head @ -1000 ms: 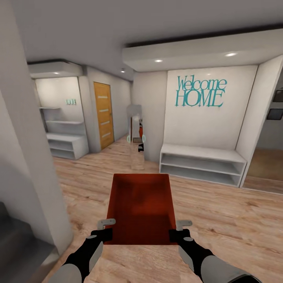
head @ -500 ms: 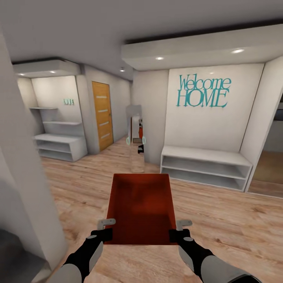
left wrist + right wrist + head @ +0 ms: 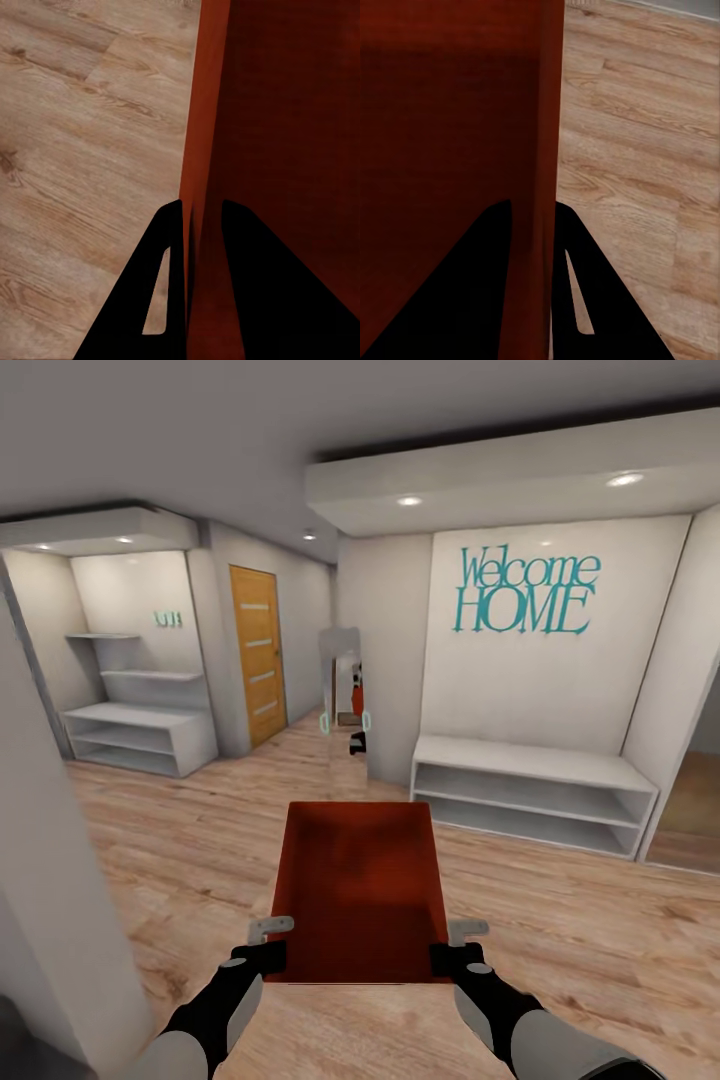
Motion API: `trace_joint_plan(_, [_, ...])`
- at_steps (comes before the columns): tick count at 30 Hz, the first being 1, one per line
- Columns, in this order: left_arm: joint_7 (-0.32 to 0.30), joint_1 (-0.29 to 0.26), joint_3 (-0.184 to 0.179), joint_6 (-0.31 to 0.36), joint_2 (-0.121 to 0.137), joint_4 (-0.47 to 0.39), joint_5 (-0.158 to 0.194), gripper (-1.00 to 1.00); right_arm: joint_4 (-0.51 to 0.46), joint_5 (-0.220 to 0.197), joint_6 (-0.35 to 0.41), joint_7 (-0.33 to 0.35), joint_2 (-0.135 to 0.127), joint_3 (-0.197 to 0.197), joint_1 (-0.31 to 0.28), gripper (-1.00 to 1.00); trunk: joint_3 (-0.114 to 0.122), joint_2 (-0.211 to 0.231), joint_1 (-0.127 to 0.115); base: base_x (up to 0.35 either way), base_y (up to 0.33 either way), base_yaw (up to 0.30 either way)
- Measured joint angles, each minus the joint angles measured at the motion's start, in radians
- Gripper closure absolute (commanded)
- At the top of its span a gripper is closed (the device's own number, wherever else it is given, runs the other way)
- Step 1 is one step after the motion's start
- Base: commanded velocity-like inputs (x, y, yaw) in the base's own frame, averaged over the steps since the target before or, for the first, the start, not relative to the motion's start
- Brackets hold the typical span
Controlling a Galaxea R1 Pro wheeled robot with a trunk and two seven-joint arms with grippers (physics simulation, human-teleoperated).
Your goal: Move the two storage containers from the living room to the garage. In the garage, place one container on the floor and stack the other container on top of it (either order is fine).
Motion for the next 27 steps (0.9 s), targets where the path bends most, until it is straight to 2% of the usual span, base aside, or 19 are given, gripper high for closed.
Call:
trace_joint_plan(24, [-0.001, 0.000, 0.000, 0.003, 0.001, 0.000, 0.000, 1.00, 0.001, 0.001, 0.002, 0.000, 0.001, -0.002, 0.000, 1.00, 0.000, 0.000, 0.000, 0.322, 0.000, 0.000])
trace_joint_plan(27, [-0.001, 0.000, 0.001, 0.008, 0.002, -0.001, 0.000, 1.00, 0.000, 0.000, 0.007, -0.001, 0.002, -0.001, 0.000, 1.00, 0.000, 0.000, 0.000, 0.322, 0.000, 0.142])
